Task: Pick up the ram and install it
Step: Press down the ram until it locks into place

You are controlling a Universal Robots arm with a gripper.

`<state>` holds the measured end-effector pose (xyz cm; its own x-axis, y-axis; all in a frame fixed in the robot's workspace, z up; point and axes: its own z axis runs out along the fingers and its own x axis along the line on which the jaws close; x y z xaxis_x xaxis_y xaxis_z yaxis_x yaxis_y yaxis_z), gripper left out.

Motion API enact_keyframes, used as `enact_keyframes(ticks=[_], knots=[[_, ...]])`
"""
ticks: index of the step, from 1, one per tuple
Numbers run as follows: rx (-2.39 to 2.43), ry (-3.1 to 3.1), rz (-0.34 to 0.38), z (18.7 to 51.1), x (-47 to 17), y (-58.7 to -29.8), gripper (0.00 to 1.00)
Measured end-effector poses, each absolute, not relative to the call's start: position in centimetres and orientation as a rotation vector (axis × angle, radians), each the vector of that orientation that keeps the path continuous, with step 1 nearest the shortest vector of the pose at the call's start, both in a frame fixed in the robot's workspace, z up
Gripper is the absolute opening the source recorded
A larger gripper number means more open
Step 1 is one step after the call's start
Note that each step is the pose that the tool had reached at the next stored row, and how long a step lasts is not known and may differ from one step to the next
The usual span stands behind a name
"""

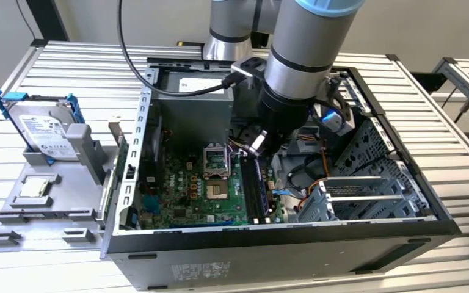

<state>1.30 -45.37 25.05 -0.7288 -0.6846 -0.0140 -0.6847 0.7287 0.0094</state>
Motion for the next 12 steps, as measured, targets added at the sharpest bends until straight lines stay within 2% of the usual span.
enact_keyframes(ticks=[12], knots=[[-1.289, 2.847, 0.017, 25.05, 1.30, -45.37, 0.00]])
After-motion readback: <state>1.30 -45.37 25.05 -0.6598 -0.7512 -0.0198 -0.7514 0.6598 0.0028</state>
